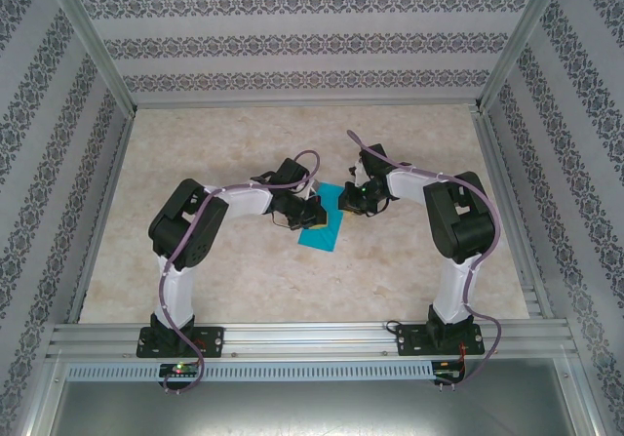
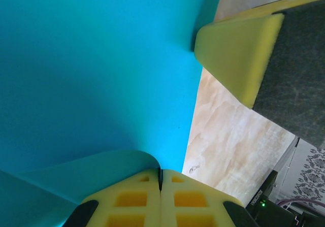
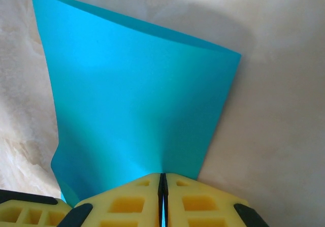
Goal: Fold a paper plane with a square sheet of paper (pick it up from the middle)
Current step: Fold the triangle a second time at the center of the table.
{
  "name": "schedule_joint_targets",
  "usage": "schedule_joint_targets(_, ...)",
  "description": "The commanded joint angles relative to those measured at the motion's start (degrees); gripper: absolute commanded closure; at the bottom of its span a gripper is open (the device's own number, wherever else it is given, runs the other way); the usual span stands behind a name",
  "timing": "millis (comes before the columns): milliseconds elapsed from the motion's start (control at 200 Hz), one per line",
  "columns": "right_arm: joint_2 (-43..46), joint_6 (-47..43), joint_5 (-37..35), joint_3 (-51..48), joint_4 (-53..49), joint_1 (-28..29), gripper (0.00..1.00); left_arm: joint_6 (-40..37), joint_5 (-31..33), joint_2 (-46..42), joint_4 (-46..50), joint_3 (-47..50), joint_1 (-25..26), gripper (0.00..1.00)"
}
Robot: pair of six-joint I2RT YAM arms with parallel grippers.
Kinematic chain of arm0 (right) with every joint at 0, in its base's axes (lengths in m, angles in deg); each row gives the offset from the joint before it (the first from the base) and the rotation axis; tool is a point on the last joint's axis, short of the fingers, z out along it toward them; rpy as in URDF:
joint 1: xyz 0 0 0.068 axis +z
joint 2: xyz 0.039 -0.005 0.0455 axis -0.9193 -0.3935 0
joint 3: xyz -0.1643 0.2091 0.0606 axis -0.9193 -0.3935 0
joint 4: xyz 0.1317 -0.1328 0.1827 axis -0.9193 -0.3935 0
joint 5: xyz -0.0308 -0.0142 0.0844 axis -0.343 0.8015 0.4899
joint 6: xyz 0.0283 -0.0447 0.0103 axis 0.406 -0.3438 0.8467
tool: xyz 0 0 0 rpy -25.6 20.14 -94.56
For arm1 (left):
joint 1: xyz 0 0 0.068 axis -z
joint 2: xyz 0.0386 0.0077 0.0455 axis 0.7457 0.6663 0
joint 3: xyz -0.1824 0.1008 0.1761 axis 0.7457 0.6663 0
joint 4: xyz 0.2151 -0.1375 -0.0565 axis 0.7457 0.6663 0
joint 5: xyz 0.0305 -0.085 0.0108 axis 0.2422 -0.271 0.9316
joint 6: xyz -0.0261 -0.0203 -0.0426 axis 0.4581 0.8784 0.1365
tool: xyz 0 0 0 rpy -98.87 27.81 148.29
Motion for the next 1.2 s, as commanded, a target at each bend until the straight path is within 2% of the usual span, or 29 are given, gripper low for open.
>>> schedule_joint_targets(0, -1.2, -1.5, -0.1, 1.1, -0.7, 0.8, 0.89, -1.2, -1.0, 1.4, 1.7, -1.9, 0.8, 0.93)
schedule_joint_targets(470, -1.3, -2.7, -0.4, 1.3, -1.5, 1.2, 0.90, -1.7, -0.6, 3.3, 3.0, -4.0, 1.1, 0.93)
schedule_joint_targets(879, -1.1, -3.7, -1.2, 1.5, -2.6, 1.1, 0.91, -4.9, 3.8, 2.6, 8.2, -4.4, 1.1, 0.93)
schedule_joint_targets(1194, -1.0, -3.7, -0.9, 1.4, -2.5, 1.1, 0.90, -4.0, 2.6, 3.5, 6.5, -5.1, 1.1, 0.93)
